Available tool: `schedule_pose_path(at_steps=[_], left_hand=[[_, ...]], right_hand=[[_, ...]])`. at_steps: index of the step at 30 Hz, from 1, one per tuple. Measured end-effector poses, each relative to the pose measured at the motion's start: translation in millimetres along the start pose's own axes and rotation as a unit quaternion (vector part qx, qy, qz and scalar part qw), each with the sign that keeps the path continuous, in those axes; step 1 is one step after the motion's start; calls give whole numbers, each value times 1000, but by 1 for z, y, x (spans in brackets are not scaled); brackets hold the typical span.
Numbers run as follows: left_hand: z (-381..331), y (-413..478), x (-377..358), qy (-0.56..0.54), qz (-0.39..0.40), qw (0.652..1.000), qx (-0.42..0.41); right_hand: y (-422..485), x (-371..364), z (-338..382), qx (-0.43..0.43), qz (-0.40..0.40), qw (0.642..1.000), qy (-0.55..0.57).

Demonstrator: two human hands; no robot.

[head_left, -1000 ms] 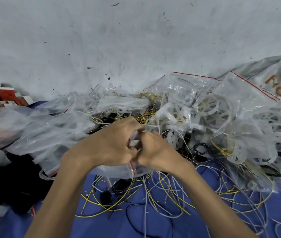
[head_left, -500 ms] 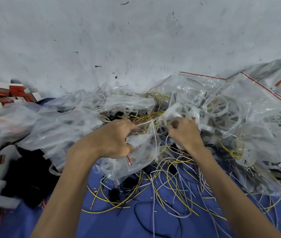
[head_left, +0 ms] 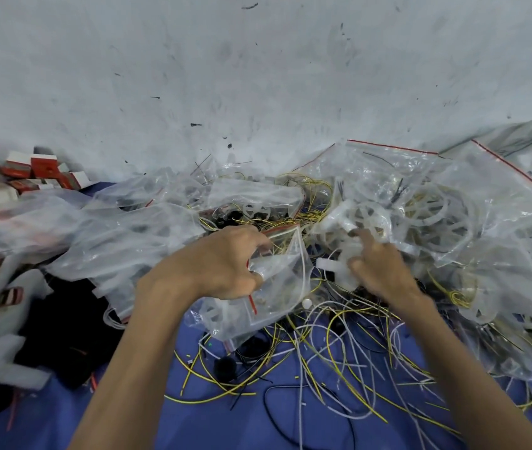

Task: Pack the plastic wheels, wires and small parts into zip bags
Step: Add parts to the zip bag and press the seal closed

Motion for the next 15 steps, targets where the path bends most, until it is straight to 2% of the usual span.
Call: schedule_pose_path(at_steps=[2, 3, 7, 11, 13, 15], left_hand=[[-1, 1, -2, 7, 6, 1000, 0], [-1, 1, -4, 6, 12, 1000, 3], [-1, 1, -6, 1, 19, 1000, 13], [-5, 0, -6, -2, 12, 1000, 4], [-5, 0, -7, -3, 12, 1000, -1], [-5, 0, -6, -2, 11, 1000, -1]], right_hand=[[-1, 22, -7, -20, 64, 990, 121], [-4, 30, -9, -23, 90, 987, 129], [-13, 55, -9, 14, 86, 996, 28], [-22, 64, -7, 22, 161, 984, -78], [-23, 71, -5, -7, 121, 988, -100], [-24, 88, -5, -36, -20, 993, -114]])
Point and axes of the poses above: each hand's wrist, its own y-axis towards the middle knuckle, its own x-axis out of the back of the hand, z = x × y, the point moved 5 cm from there along y, towards the middle knuckle, and after that the axes turned 9 degrees about -y, right-handed, at the moved point
